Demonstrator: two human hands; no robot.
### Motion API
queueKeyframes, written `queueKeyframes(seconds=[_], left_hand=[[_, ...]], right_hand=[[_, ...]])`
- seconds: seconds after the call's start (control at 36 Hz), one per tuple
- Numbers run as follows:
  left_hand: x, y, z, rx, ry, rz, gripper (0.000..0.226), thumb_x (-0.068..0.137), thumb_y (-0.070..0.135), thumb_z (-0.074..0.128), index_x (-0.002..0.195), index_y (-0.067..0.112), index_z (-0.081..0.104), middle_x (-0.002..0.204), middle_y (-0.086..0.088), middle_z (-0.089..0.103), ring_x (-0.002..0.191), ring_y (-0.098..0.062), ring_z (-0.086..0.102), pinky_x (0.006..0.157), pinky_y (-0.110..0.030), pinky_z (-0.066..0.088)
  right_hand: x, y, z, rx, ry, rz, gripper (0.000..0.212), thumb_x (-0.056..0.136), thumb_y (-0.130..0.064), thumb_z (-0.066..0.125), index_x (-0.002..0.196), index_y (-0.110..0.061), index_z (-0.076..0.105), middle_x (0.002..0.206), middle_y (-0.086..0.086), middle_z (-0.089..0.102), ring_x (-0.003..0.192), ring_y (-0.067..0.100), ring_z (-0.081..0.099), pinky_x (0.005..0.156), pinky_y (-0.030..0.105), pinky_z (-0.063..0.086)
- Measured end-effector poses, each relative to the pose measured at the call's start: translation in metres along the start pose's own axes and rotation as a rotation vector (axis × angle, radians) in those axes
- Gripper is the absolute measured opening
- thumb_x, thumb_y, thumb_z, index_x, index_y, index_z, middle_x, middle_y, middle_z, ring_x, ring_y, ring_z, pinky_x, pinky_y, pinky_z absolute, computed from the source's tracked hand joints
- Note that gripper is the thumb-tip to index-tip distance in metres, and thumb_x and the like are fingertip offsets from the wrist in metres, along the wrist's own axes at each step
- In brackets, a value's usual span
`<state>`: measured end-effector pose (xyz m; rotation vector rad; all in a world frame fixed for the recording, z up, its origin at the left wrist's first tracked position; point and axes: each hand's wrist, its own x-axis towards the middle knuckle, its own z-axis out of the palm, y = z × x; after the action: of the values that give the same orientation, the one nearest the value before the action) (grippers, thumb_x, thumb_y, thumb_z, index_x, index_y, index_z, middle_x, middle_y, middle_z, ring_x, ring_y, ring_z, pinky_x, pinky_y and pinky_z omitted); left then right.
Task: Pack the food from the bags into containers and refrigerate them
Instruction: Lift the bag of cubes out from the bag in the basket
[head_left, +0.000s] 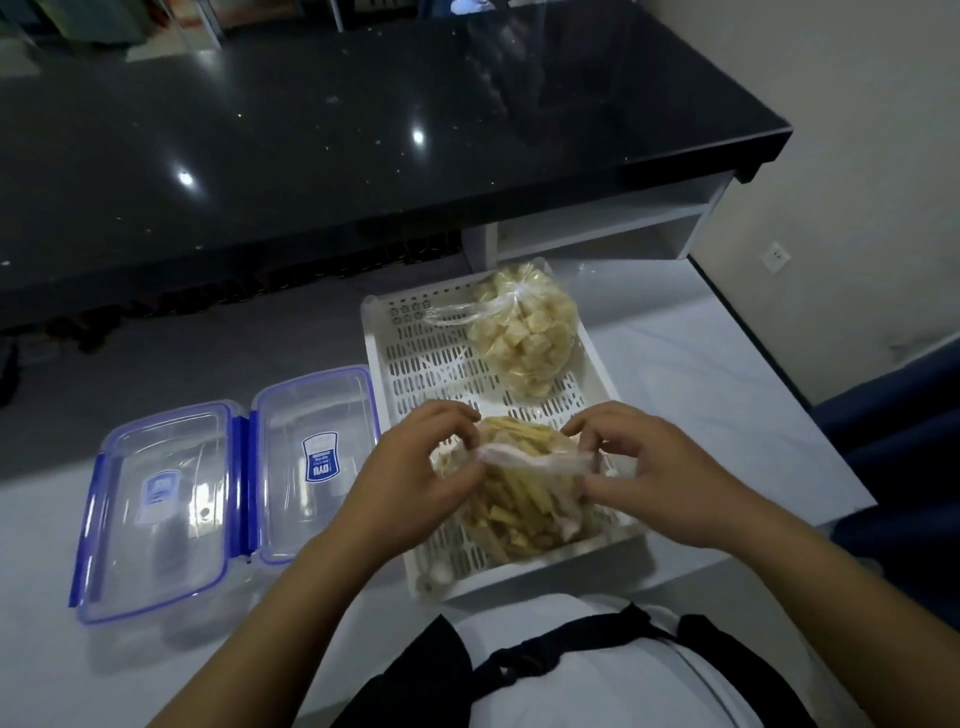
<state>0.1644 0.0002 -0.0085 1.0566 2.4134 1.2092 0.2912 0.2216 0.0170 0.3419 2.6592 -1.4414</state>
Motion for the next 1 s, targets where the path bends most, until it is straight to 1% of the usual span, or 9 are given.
queueKeyframes(seconds=[0.14, 0.28, 0.39, 0.47, 0.56, 0.64, 0.75, 0.86, 1.0], left_hand=[[-0.004, -0.005, -0.008, -0.125, 0.084, -0.095, 0.01, 0.081, 0.023, 0.072, 0.076, 0.021, 0.064, 0.109, 0.019, 0.069, 0.112, -0.003, 0.063, 0.096, -0.023, 0.047], [-0.011, -0.005, -0.006, -0.411, 0.146, -0.215, 0.008, 0.07, 0.034, 0.065, 0.073, 0.027, 0.063, 0.105, 0.01, 0.074, 0.105, -0.012, 0.069, 0.093, -0.031, 0.054], [-0.006, 0.001, -0.005, -0.464, 0.043, -0.181, 0.021, 0.077, 0.032, 0.068, 0.097, 0.031, 0.064, 0.11, 0.009, 0.071, 0.111, -0.013, 0.067, 0.096, -0.031, 0.055], [0.004, 0.012, -0.008, -0.392, -0.075, -0.123, 0.039, 0.083, 0.03, 0.075, 0.119, 0.036, 0.061, 0.108, 0.012, 0.069, 0.11, -0.012, 0.066, 0.097, -0.027, 0.053], [0.017, 0.026, -0.012, -0.251, -0.062, -0.06, 0.026, 0.088, 0.023, 0.076, 0.11, 0.034, 0.069, 0.094, 0.012, 0.071, 0.102, -0.007, 0.067, 0.093, -0.027, 0.053], [0.026, 0.043, -0.021, -0.232, -0.023, 0.007, 0.012, 0.091, 0.021, 0.07, 0.089, 0.033, 0.072, 0.098, 0.013, 0.073, 0.099, -0.004, 0.068, 0.086, -0.017, 0.052], [0.031, 0.054, -0.041, -0.339, 0.122, 0.006, 0.019, 0.094, 0.019, 0.064, 0.095, 0.034, 0.075, 0.093, 0.018, 0.074, 0.084, -0.001, 0.069, 0.075, -0.016, 0.055], [0.029, 0.052, -0.067, -0.504, 0.224, -0.016, 0.033, 0.099, 0.007, 0.056, 0.098, 0.033, 0.078, 0.083, -0.002, 0.074, 0.077, -0.012, 0.069, 0.074, -0.02, 0.056], [0.019, 0.048, -0.083, -0.706, 0.15, -0.094, 0.028, 0.094, 0.015, 0.056, 0.106, 0.029, 0.077, 0.084, -0.005, 0.073, 0.086, -0.024, 0.071, 0.087, -0.038, 0.059]], right_hand=[[0.001, -0.007, -0.013, 0.191, 0.054, 0.038, 0.027, 0.083, -0.005, 0.075, 0.065, -0.016, 0.057, 0.11, -0.015, 0.068, 0.11, 0.004, 0.064, 0.096, 0.029, 0.049], [-0.003, -0.019, -0.014, 0.396, 0.178, 0.017, 0.031, 0.085, 0.001, 0.072, 0.064, -0.016, 0.057, 0.105, -0.008, 0.073, 0.1, 0.009, 0.07, 0.078, 0.019, 0.054], [-0.005, -0.027, -0.014, 0.461, 0.288, -0.036, 0.025, 0.085, -0.004, 0.071, 0.066, -0.013, 0.057, 0.097, 0.006, 0.075, 0.099, 0.012, 0.07, 0.08, 0.021, 0.055], [-0.004, -0.031, -0.015, 0.423, 0.3, -0.072, 0.029, 0.085, -0.006, 0.072, 0.064, -0.02, 0.059, 0.094, 0.003, 0.075, 0.095, 0.015, 0.071, 0.081, 0.027, 0.057], [-0.004, -0.034, -0.02, 0.324, 0.361, -0.139, 0.024, 0.087, -0.005, 0.071, 0.07, -0.02, 0.063, 0.099, -0.002, 0.074, 0.097, 0.017, 0.071, 0.086, 0.031, 0.058], [-0.004, -0.033, -0.03, 0.151, 0.551, -0.241, 0.012, 0.089, -0.01, 0.071, 0.08, -0.011, 0.063, 0.102, -0.004, 0.071, 0.101, 0.017, 0.068, 0.091, 0.033, 0.057], [-0.008, -0.032, -0.038, 0.008, 0.745, -0.281, 0.007, 0.092, -0.024, 0.07, 0.086, -0.021, 0.067, 0.087, -0.003, 0.064, 0.081, 0.009, 0.062, 0.075, 0.017, 0.052], [-0.013, -0.038, -0.04, 0.473, 0.621, -0.065, 0.017, 0.08, -0.039, 0.07, 0.092, -0.03, 0.079, 0.076, 0.003, 0.069, 0.066, 0.018, 0.065, 0.063, 0.026, 0.059], [-0.011, -0.041, -0.051, 0.857, 0.455, 0.035, 0.025, 0.084, -0.023, 0.063, 0.104, -0.012, 0.074, 0.093, 0.014, 0.075, 0.096, 0.033, 0.073, 0.079, 0.036, 0.061]])
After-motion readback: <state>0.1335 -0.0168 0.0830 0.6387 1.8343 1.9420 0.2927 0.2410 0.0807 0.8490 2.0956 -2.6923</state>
